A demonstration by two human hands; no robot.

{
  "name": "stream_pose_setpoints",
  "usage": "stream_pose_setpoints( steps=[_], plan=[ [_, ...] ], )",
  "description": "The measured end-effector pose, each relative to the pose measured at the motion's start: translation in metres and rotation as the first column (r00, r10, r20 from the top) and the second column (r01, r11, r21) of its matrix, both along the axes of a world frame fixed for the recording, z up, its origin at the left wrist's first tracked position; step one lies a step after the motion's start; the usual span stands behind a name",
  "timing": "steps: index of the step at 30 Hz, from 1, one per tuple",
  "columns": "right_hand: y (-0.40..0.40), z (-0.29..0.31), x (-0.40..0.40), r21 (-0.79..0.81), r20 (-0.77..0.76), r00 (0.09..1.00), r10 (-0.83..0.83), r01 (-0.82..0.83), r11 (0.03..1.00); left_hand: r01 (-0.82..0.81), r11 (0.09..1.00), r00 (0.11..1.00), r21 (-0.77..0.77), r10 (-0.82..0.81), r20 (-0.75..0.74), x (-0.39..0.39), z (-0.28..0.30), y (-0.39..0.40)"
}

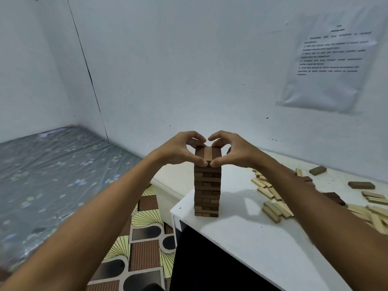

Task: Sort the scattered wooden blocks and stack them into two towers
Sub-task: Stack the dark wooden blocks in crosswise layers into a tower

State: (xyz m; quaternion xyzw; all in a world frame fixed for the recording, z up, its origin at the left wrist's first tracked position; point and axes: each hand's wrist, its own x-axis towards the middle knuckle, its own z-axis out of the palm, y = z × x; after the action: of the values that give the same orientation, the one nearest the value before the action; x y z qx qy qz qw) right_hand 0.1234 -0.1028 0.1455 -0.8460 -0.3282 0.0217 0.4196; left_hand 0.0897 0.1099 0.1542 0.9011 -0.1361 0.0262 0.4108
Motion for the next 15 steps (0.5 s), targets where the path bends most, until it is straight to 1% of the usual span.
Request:
stream_pose_setpoints(
  steps=[15],
  plan=[
    [0.002,-0.009,0.004,-0.033,-0.001,1.000,-0.002,0.002,0.999,0.004,1.000,1.000,-0.008,-0.004,-0.012,0.002,-0.011,0.002]
  ],
)
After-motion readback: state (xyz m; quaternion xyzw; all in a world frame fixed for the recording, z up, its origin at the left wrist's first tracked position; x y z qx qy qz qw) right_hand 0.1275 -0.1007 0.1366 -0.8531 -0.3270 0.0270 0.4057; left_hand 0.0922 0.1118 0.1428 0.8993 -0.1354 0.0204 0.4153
